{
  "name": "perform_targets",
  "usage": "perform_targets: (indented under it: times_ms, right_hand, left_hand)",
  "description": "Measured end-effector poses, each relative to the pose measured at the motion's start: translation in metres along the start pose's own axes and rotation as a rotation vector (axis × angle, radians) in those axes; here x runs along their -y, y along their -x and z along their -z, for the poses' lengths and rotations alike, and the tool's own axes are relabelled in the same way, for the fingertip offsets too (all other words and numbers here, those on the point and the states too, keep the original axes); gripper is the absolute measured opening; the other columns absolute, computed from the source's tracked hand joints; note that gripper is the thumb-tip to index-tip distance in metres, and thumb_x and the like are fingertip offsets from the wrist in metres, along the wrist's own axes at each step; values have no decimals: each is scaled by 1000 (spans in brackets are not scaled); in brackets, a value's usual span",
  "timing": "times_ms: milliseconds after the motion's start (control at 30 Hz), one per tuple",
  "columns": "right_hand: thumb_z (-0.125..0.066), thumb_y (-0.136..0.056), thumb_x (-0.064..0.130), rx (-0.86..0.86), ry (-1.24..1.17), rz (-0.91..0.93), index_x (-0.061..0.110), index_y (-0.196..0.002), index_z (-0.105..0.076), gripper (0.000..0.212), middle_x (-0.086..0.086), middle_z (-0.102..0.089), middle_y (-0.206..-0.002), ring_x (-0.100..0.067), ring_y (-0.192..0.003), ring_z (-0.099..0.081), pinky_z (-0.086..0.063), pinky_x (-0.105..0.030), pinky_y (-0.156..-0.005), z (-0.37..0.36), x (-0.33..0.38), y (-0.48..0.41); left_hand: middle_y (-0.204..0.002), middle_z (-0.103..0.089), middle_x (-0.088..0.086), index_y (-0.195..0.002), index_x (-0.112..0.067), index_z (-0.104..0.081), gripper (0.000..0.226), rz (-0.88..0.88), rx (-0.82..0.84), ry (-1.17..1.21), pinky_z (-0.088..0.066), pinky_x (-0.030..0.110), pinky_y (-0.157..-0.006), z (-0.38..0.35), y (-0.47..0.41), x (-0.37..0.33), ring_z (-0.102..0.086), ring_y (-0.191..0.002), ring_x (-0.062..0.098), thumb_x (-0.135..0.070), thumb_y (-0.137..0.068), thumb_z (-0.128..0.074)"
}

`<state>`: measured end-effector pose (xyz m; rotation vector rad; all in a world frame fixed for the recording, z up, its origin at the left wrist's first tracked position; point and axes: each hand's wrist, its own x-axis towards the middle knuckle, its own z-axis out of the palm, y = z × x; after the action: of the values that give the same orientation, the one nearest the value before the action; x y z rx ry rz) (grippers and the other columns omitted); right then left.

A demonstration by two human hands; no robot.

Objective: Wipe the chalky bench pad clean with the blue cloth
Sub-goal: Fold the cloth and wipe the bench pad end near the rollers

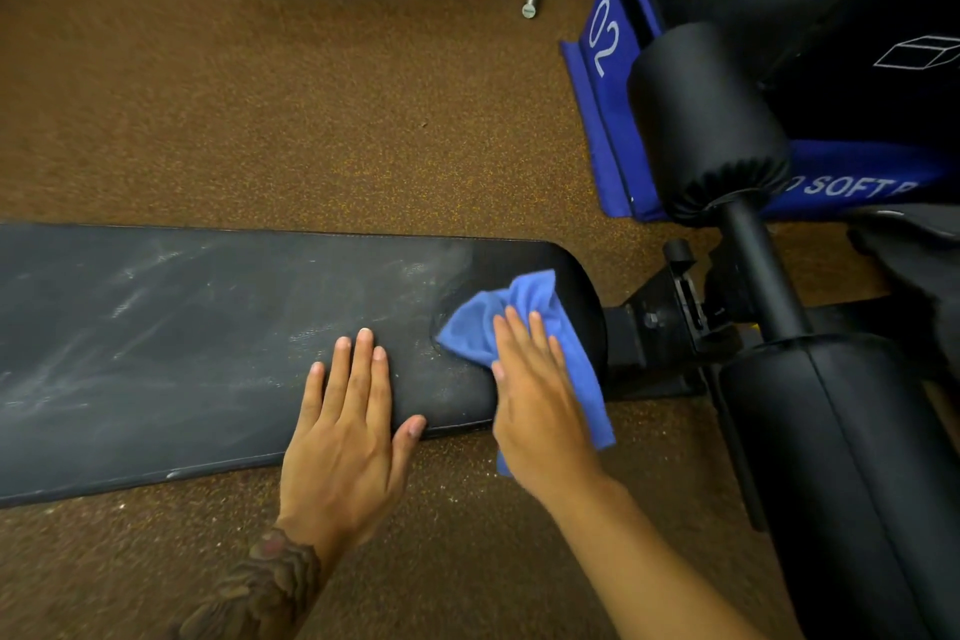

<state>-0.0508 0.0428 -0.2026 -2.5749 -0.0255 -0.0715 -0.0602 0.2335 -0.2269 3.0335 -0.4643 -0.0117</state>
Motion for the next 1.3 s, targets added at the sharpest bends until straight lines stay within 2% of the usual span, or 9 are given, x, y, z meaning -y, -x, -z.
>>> perform_targets:
  times_ms: [133,333,533,633,733,833,1033,1200,1300]
  right_hand:
    - [-27,-96,20,-70,36,-128,7,-144,-30,50,-6,-27,-152,-18,-144,-10,-9,-37,-118,10,-24,2]
    - [-32,-99,17,-95,134,-331,9,-146,-22,49,-8,-19,-155,-31,-144,-4,-2,-43,-115,2,-16,-54]
    - [-35,-92,11,-72,144,-54,7,-144,-30,52,-9,-28,-152,-26,-144,-12,-14,-43,-115,-23,9,6]
    - [-51,-87,-1,-19,109,27,9,-145,-27,63,-7,-28,-152,-22,-144,-12,-16,-42,-116,-17,0,41]
    - [-53,-87,-5,-38,114,-4,7,-144,-30,63,-8,-30,-151,-22,-144,-13,-20,-43,-115,1,-21,39]
    - [-38,-92,7,-86,140,-118,3,-141,-36,49,-12,-34,-149,-27,-142,-18,-19,-45,-115,9,-35,3]
    - [-35,-96,9,-43,186,-240,7,-146,-21,52,-10,-19,-155,-30,-143,-6,-4,-42,-116,0,-12,-89]
    - [-40,-91,2,40,128,-62,9,-146,-21,59,-7,-17,-156,-25,-144,-4,-2,-37,-116,-20,16,-82]
    - [-44,-88,-1,9,58,35,7,-143,-32,57,-7,-29,-152,-24,-143,-17,-6,-33,-116,-15,3,-32]
  left_hand:
    - [-156,-22,21,-145,4,-29,72,-2,1,-2,-14,50,-117,1,0,0,-17,-146,34,-50,-99,-16]
    - [-156,-21,21,-146,3,-28,71,4,-7,-1,-13,49,-118,2,1,-1,-16,-146,34,-49,-99,-17]
    - [-155,-22,22,-145,5,-30,71,7,-8,-7,-14,49,-118,2,1,-2,-18,-146,35,-48,-98,-21]
    - [-155,-22,22,-145,5,-30,71,5,-7,-4,-14,50,-118,2,1,-2,-17,-146,35,-48,-98,-20]
    - [-155,-22,22,-145,5,-30,71,6,-8,-3,-14,50,-117,3,0,-1,-18,-146,35,-48,-99,-19]
    - [-155,-22,22,-145,4,-29,71,3,-9,-5,-15,50,-117,3,1,-1,-18,-145,35,-49,-99,-17]
    - [-155,-24,22,-145,5,-30,71,5,-13,-10,-16,50,-116,3,1,-2,-20,-145,36,-48,-99,-18]
    - [-155,-23,22,-145,5,-29,71,6,-11,-10,-16,50,-117,1,0,-1,-20,-145,35,-48,-99,-16]
    - [-155,-23,22,-144,5,-31,71,0,-10,1,-16,51,-117,1,1,-1,-19,-145,35,-48,-99,-19]
